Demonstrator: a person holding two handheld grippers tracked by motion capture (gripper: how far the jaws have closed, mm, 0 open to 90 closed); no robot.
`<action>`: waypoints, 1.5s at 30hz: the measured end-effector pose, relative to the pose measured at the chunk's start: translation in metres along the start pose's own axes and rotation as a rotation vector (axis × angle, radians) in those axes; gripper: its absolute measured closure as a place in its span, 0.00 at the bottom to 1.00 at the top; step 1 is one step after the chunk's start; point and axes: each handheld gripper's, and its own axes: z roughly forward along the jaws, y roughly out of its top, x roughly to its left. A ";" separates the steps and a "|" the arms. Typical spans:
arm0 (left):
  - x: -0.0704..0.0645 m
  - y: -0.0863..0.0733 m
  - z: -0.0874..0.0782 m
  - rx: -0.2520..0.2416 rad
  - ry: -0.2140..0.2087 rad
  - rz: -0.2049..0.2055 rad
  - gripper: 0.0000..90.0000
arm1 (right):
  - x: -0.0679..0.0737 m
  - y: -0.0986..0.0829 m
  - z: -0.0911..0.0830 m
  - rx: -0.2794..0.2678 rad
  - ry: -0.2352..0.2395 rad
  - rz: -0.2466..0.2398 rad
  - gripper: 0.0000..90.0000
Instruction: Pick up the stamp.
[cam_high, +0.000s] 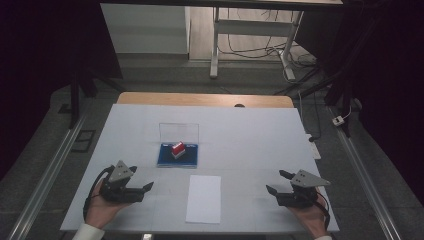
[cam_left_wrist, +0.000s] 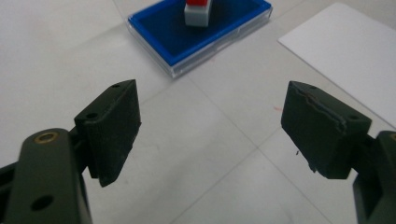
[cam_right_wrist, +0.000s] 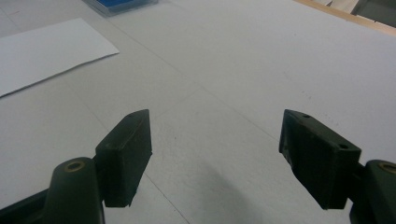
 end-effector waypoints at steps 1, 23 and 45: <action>0.001 0.005 -0.001 -0.004 -0.001 0.002 0.22 | 0.000 0.000 0.000 0.001 0.008 0.001 0.28; 0.006 0.058 0.015 0.033 -0.054 0.046 0.25 | 0.003 -0.003 0.006 0.033 0.003 -0.015 0.30; 0.019 0.100 0.063 0.105 -0.086 0.073 0.27 | 0.004 -0.005 0.007 0.054 0.006 -0.023 0.29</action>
